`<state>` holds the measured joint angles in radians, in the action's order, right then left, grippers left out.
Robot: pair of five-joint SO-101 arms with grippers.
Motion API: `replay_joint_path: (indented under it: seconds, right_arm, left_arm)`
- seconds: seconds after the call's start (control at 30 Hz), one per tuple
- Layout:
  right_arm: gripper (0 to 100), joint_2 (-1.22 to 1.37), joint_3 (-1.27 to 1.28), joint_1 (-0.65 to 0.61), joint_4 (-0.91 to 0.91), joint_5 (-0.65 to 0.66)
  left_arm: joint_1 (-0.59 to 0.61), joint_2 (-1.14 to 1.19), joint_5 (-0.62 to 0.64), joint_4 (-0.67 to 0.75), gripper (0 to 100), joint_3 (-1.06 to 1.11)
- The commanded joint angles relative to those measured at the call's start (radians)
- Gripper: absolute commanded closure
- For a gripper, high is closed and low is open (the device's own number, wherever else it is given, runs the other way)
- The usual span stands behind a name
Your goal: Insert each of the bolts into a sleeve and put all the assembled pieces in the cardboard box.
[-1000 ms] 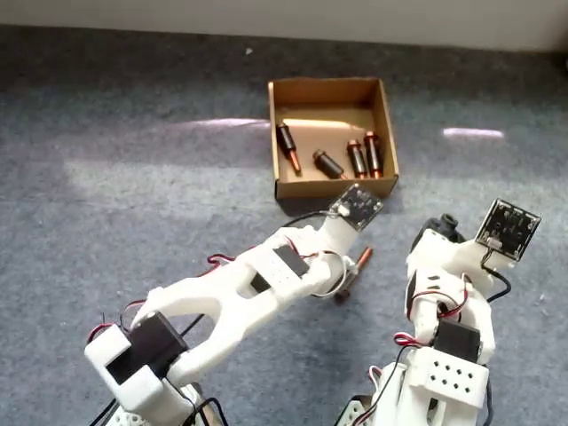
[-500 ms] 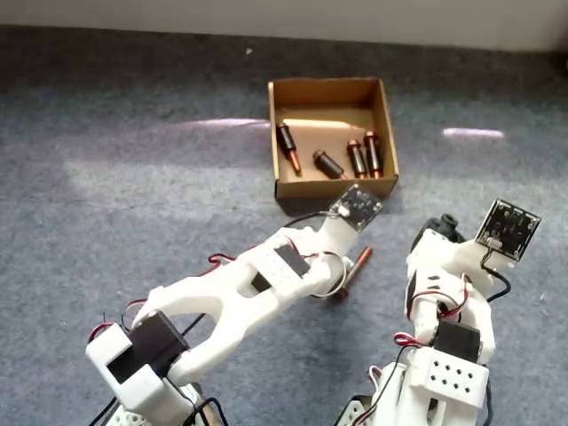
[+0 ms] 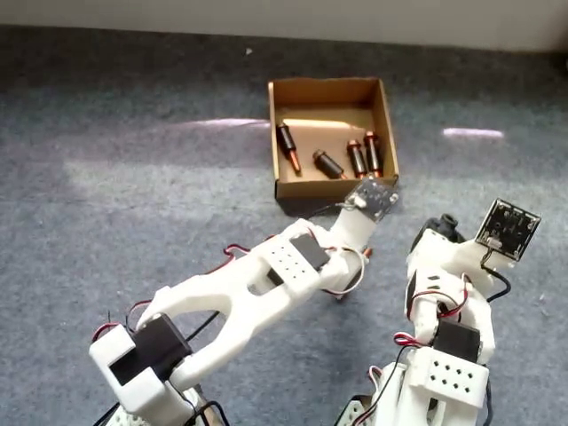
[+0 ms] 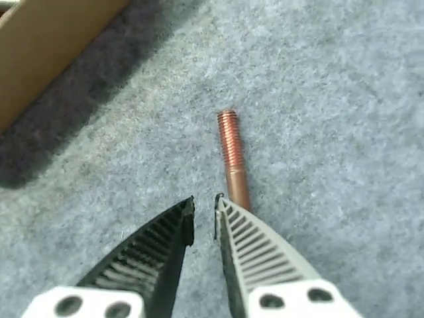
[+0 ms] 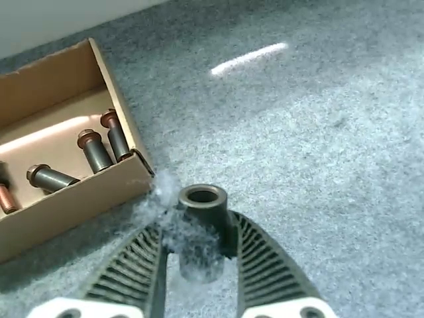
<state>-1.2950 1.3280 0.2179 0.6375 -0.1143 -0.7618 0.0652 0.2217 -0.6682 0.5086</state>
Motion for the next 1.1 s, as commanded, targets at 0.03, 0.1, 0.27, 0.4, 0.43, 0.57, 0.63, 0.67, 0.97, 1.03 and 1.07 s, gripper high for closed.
replay_joint_path:
  seconds: [0.03, 0.1, 0.27, 0.4, 0.43, 0.57, 0.63, 0.67, 0.97, 1.03, 1.07]
  right_arm:
    - [98.8, -0.027, -0.007, -0.028, -0.033, 0.037]
    - [98.8, -0.027, -0.007, -0.042, -0.033, 0.048]
    - [98.8, -0.027, -0.005, -0.042, -0.033, 0.051]
    - [98.8, -0.027, -0.005, -0.041, -0.033, 0.051]
    - [98.8, -0.027, -0.005, -0.041, -0.031, 0.051]
    - [98.8, -0.027, -0.005, -0.041, -0.03, 0.051]
    - [98.8, -0.025, -0.005, -0.041, -0.03, 0.051]
    - [98.8, -0.025, -0.004, -0.041, -0.03, 0.051]
    - [98.8, -0.027, 0.012, -0.041, -0.031, 0.052]
    - [98.8, -0.027, 0.012, -0.041, -0.031, 0.052]
    - [98.8, -0.027, 0.012, -0.041, -0.031, 0.052]
  left_arm:
    - [-0.01, -0.012, 0.061, -0.106, 82, -0.093]
    - [-0.01, -0.004, 0.104, -0.107, 77, -0.094]
    - [-0.01, 0.001, 0.138, -0.103, 75, -0.094]
    - [-0.01, 0.082, 0.138, -0.103, 75, -0.107]
    - [-0.01, 0.12, 0.138, -0.104, 75, -0.125]
    - [0.015, 0.246, 0.141, -0.221, 75, -0.282]
    - [0.027, 0.3, 0.141, -0.327, 75, -0.374]
    - [0.031, 0.331, 0.141, -0.371, 75, -0.415]
    - [0.094, 0.47, 0.133, -0.532, 100, -0.605]
    - [0.11, 0.47, 0.137, -0.548, 99, -0.604]
    - [0.12, 0.469, 0.137, -0.557, 99, -0.608]
